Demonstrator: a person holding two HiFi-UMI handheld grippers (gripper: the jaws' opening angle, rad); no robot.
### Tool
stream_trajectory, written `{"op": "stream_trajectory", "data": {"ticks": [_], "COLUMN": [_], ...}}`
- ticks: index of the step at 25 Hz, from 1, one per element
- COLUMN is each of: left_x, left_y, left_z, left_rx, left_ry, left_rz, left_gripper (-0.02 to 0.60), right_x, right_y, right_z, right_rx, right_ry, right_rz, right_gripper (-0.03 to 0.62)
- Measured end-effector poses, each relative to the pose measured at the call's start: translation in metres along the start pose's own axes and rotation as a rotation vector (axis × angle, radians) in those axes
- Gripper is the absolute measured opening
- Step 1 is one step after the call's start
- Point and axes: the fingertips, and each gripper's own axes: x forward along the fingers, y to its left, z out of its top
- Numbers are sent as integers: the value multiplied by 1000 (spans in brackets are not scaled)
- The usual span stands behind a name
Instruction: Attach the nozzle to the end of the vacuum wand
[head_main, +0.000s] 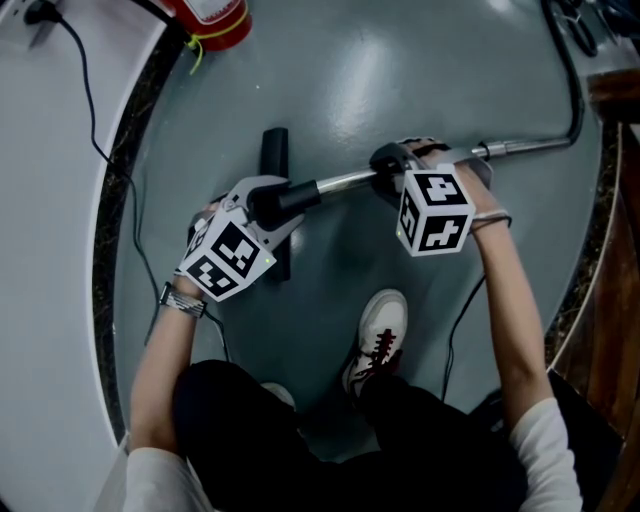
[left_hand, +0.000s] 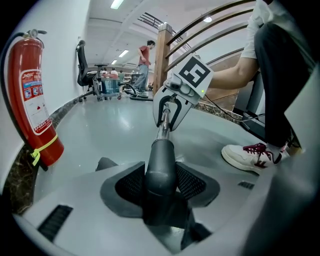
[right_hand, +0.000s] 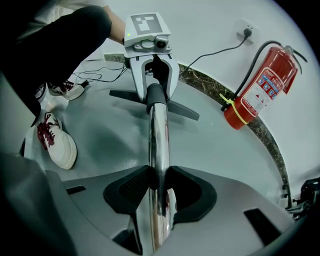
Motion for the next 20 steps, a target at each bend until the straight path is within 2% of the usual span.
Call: {"op": "stream_trajectory", "data": {"ticks": [10,20], "left_x": [-3,-6], "left_y": [-4,-6], "left_z": [-3,-4], "left_rx": [18,-2], "left_ry": [30,45], "left_rz": [-14,-55], "left_gripper": [193,192], "right_x": [2,0], "right_y": [8,11], "right_z": [4,8], "right_rx": [-41,-83], "right_ry": [-2,2], "right_rz": [-1,-23], "right_gripper": [155,155]}}
